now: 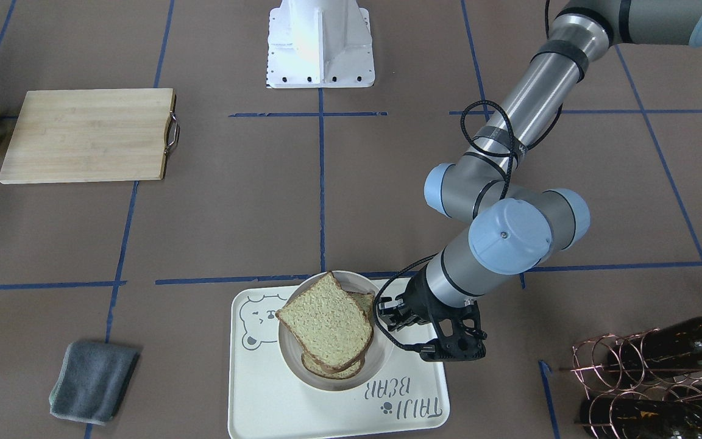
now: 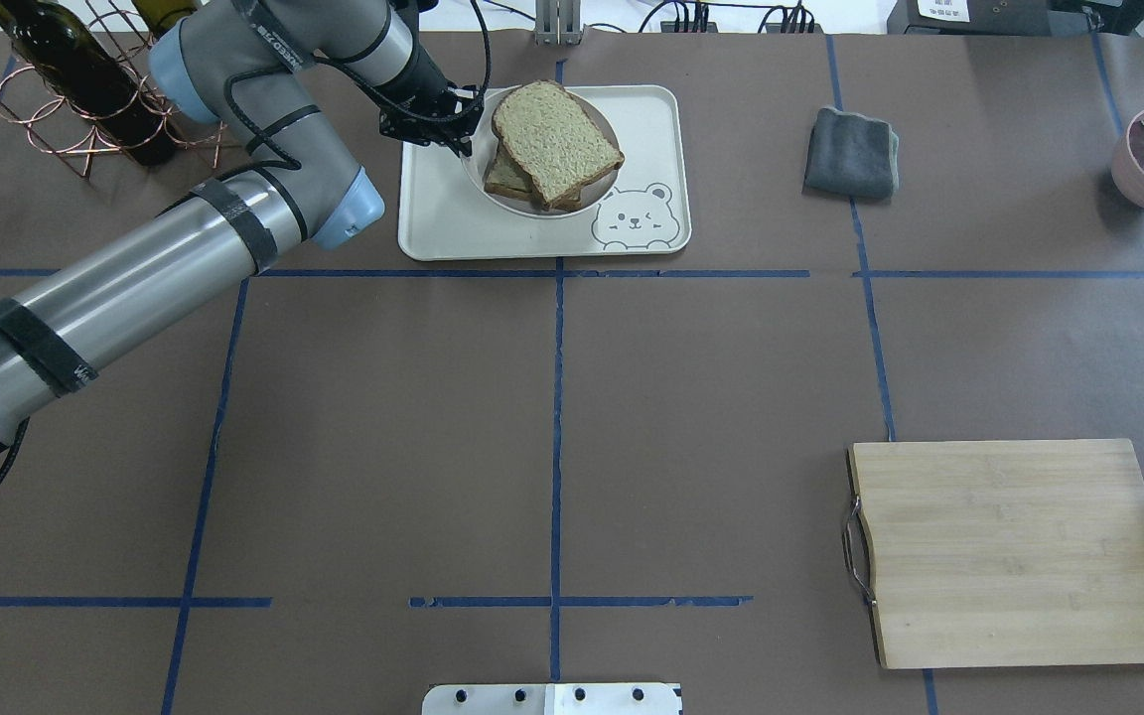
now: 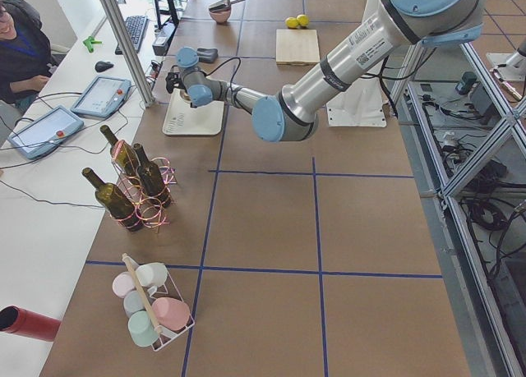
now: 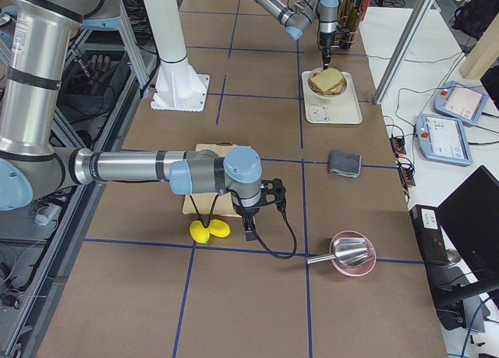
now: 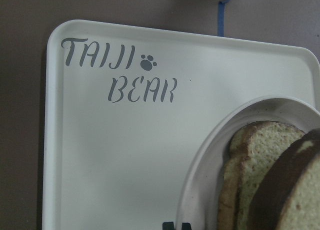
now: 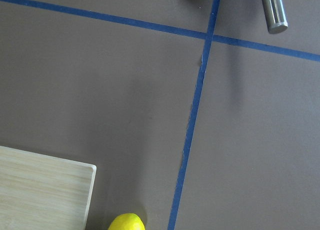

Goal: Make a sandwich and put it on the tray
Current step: 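Lift the plate with the left gripper and carry it onto the tray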

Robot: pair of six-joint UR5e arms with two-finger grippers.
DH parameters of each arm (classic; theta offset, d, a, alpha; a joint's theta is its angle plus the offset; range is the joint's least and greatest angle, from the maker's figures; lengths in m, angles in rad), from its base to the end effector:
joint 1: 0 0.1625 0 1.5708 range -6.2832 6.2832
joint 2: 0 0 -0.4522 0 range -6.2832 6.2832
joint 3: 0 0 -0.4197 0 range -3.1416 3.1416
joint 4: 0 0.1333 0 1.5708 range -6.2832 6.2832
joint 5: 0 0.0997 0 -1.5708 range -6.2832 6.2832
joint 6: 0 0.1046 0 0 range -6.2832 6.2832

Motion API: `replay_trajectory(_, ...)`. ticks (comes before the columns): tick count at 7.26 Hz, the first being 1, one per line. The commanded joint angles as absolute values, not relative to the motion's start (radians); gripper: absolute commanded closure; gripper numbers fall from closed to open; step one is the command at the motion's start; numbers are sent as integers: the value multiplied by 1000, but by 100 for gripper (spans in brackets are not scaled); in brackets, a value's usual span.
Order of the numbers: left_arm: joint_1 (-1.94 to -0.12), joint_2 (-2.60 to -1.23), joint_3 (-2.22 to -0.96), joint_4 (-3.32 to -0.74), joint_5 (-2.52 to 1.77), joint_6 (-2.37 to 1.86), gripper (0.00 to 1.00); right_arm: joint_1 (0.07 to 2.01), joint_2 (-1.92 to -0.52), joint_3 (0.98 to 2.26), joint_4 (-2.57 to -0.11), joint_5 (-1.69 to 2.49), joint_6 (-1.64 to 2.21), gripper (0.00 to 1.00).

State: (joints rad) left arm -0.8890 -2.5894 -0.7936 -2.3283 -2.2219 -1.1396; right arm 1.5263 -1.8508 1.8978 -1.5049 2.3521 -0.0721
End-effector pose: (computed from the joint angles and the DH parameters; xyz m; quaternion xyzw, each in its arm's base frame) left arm 0.5233 -0.7556 0.2606 0.0565 0.5306 -0.0395 0.8448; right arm 0.0417 -0.4040 0.6399 0.0574 -0.3794 -0.0752 0.9204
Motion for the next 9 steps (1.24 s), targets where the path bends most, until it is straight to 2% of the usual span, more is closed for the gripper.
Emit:
replay_trajectory(1, -890, -2628, -654, -2440, -2221, -1140, 100, 1526, -1850, 1896, -1503, 2353, -72, 0)
replay_trajectory(4, -885, -2638, -606, -2485, -2174, -1138, 100, 1526, -1850, 1899, -1503, 2355, -72, 0)
replay_trajectory(5, -887, -2643, -603, -2485, -2168, -1138, 90, 1526, -1850, 1901, -1505, 2356, -72, 0)
replay_trajectory(6, -885, -2643, -598, -2485, -2143, -1138, 72, 1526, -1851, 1901, -1505, 2356, -72, 0)
replay_trajectory(7, -884, -2646, -597, -2485, -2138, -1138, 48, 1526, -1850, 1901, -1505, 2356, -72, 0)
replay_trajectory(8, -882, -2649, -597, -2487, -2138, -1137, 37, 1526, -1850, 1901, -1505, 2356, -72, 0)
replay_trajectory(9, -884, -2651, -598, -2488, -2138, -1134, 0, 1526, -1851, 1901, -1505, 2358, -72, 0)
